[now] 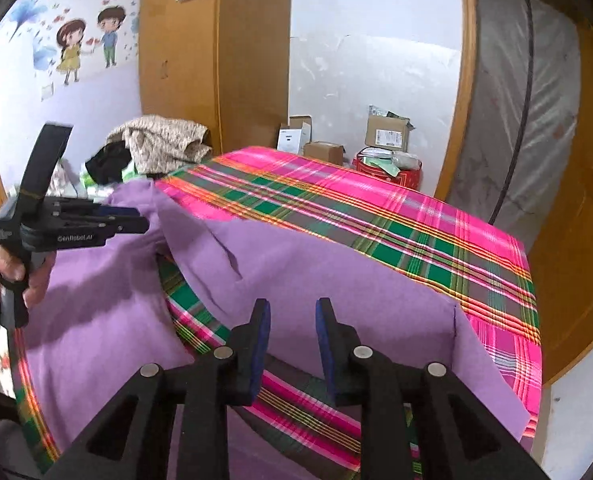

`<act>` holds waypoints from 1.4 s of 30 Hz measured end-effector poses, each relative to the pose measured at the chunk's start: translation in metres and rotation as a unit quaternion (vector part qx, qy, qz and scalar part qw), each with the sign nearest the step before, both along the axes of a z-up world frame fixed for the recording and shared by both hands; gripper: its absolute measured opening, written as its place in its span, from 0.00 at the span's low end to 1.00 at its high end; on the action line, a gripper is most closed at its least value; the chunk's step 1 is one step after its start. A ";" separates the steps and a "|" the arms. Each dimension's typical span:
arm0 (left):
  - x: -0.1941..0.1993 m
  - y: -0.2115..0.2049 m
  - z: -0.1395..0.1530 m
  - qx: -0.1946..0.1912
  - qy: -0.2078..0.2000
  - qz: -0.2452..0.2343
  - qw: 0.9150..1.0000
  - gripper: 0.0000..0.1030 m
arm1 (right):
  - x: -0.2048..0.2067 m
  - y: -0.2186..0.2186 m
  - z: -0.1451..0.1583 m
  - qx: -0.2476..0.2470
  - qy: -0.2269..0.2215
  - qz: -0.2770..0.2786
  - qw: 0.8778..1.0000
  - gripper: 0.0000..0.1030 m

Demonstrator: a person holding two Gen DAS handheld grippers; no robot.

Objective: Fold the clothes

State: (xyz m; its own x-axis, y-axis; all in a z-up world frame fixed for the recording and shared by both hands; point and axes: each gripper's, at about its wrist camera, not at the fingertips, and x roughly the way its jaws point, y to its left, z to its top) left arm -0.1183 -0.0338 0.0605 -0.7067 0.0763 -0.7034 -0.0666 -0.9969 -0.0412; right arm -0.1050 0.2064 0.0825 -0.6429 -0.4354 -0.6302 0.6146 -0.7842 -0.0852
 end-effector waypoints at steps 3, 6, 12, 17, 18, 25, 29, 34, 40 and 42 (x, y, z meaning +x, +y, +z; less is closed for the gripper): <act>0.003 0.013 -0.003 -0.013 -0.002 -0.029 1.000 0.28 | 0.004 -0.005 -0.007 0.033 0.009 0.011 0.999 0.23; 0.007 0.018 -0.003 -0.019 -0.002 -0.047 0.999 0.28 | 0.003 -0.009 -0.021 0.058 -0.007 0.029 0.998 0.23; 0.003 0.013 -0.011 -0.025 -0.021 -0.047 0.998 0.28 | -0.016 -0.016 -0.053 0.096 -0.043 0.052 0.993 0.23; -0.002 0.007 -0.015 -0.036 -0.030 -0.048 0.998 0.28 | -0.027 -0.023 -0.072 0.127 -0.066 0.081 0.986 0.23; -0.004 0.005 -0.016 -0.037 -0.032 -0.046 0.998 0.28 | -0.029 -0.024 -0.074 0.128 -0.069 0.086 0.986 0.23; -0.011 -0.007 -0.019 -0.023 -0.038 -0.029 0.999 0.28 | -0.041 -0.019 -0.076 0.098 -0.098 0.102 0.985 0.19; -0.012 -0.011 -0.016 -0.021 -0.034 -0.024 0.999 0.28 | -0.043 -0.020 -0.073 0.096 -0.105 0.087 0.986 0.02; -0.010 -0.021 -0.003 -0.017 -0.016 -0.014 1.000 0.28 | -0.045 -0.018 -0.040 0.070 -0.058 0.070 0.993 0.02; -0.012 -0.042 0.010 -0.008 0.002 0.013 1.000 0.28 | -0.070 -0.016 0.010 0.030 0.008 0.022 0.999 0.02; -0.014 -0.050 0.011 -0.006 0.003 0.023 1.000 0.28 | -0.085 -0.015 0.021 0.020 0.019 0.000 1.000 0.02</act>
